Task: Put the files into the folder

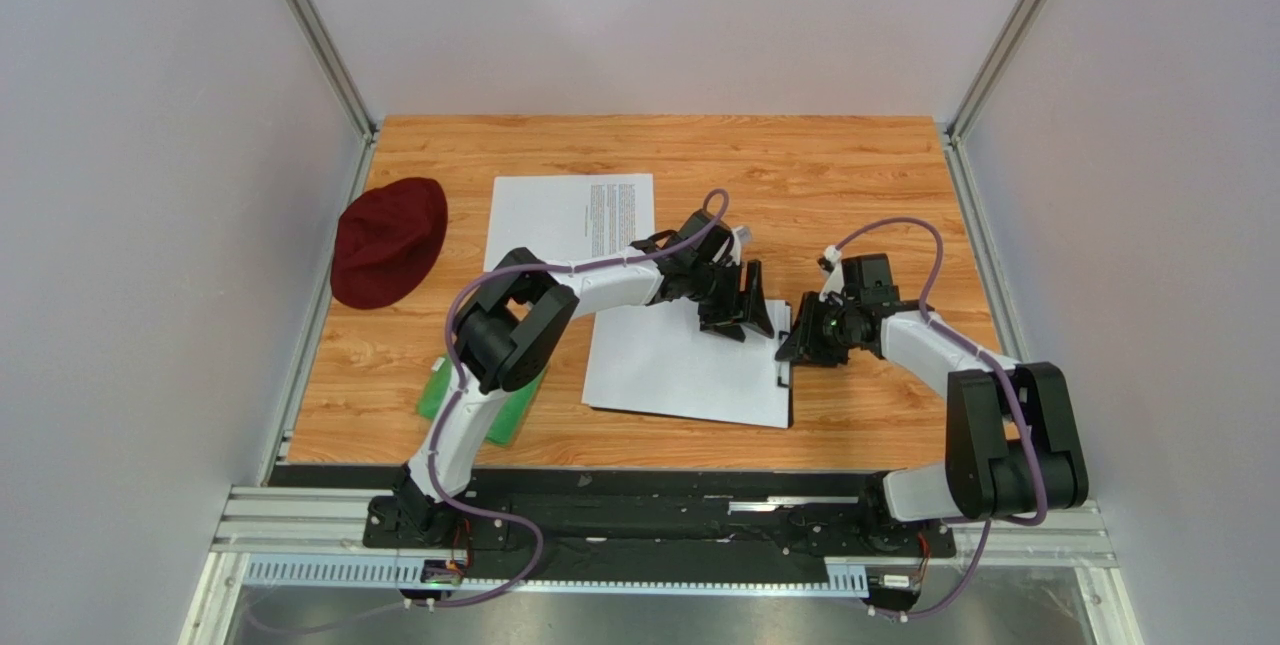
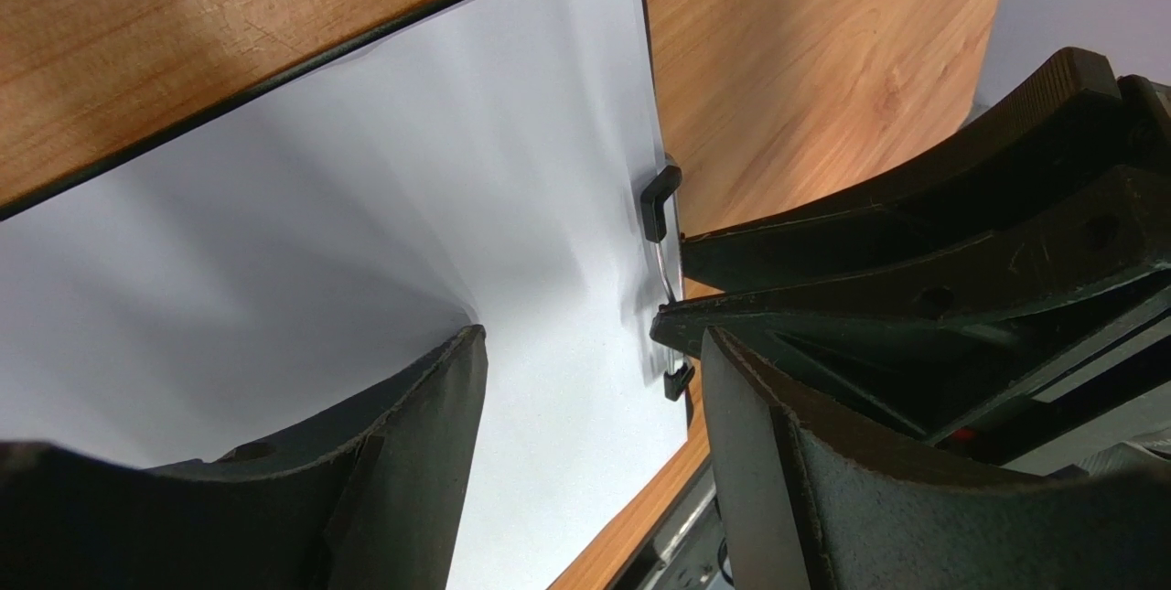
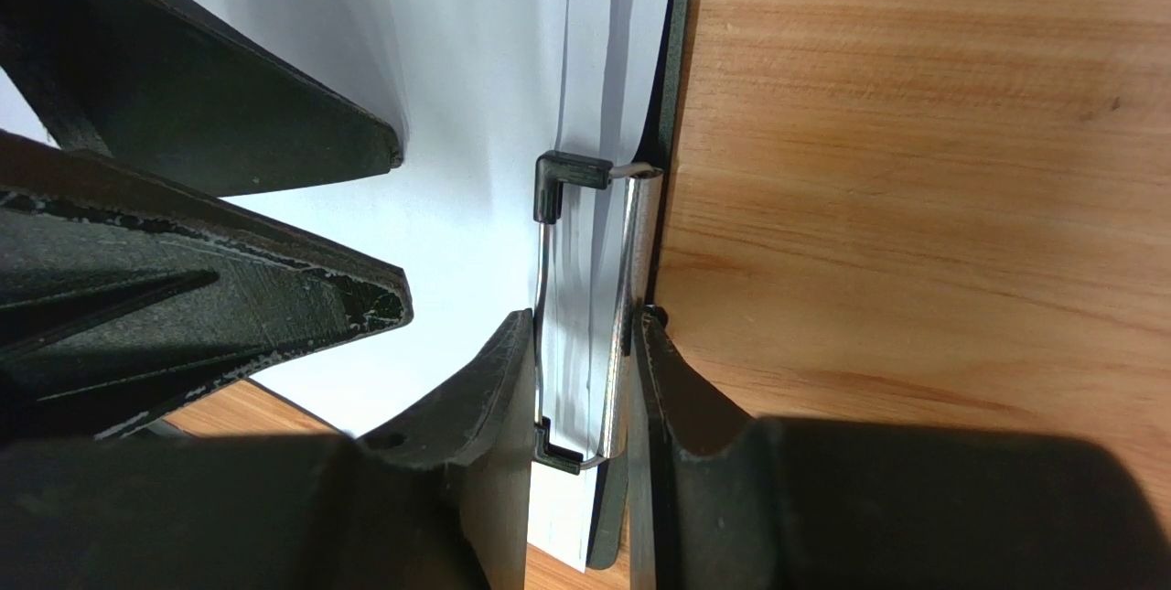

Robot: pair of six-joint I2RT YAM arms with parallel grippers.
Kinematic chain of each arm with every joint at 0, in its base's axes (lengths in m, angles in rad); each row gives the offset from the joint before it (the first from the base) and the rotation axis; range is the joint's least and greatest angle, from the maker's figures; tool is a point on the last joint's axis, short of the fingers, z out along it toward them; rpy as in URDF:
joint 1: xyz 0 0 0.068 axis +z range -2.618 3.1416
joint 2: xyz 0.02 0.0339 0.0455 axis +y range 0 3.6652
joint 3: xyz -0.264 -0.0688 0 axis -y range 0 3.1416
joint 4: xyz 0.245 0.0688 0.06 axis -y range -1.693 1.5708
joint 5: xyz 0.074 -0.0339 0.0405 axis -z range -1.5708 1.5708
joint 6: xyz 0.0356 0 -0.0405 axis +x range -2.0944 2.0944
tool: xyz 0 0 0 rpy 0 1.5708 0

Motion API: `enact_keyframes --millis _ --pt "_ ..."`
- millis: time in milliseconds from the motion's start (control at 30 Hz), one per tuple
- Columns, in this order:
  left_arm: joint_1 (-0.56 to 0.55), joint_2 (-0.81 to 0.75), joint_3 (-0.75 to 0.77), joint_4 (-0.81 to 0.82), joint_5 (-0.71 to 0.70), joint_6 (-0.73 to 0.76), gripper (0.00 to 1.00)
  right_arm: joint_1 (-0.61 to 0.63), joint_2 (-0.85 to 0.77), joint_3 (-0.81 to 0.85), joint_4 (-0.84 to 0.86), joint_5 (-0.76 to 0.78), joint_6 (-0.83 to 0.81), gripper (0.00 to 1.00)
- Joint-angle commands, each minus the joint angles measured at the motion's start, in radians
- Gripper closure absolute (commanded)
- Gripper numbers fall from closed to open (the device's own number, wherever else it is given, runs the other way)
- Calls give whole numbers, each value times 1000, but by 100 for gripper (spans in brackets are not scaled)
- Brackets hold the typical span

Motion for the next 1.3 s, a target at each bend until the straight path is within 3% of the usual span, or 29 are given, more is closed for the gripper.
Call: enact_keyframes --millis 0,433,500,667,767,1000,1267 --pt "-13 40 -9 27 -18 0 32 33 3 61 -20 -6 -23 100" --pt "-17 49 9 42 -9 -15 32 122 75 147 -115 134 -23 100" --pt "-17 35 3 44 -11 -14 32 143 94 163 -149 190 -12 86" --pt "-19 -3 -15 50 -9 -8 31 148 144 151 -126 181 30 62" --pt "-16 -32 -27 50 -11 3 28 148 161 154 -135 188 34 56" --pt "-16 -95 -29 53 8 6 19 148 166 159 -149 193 21 50" --pt "-16 -239 -67 41 11 9 15 150 187 174 -190 283 12 53"
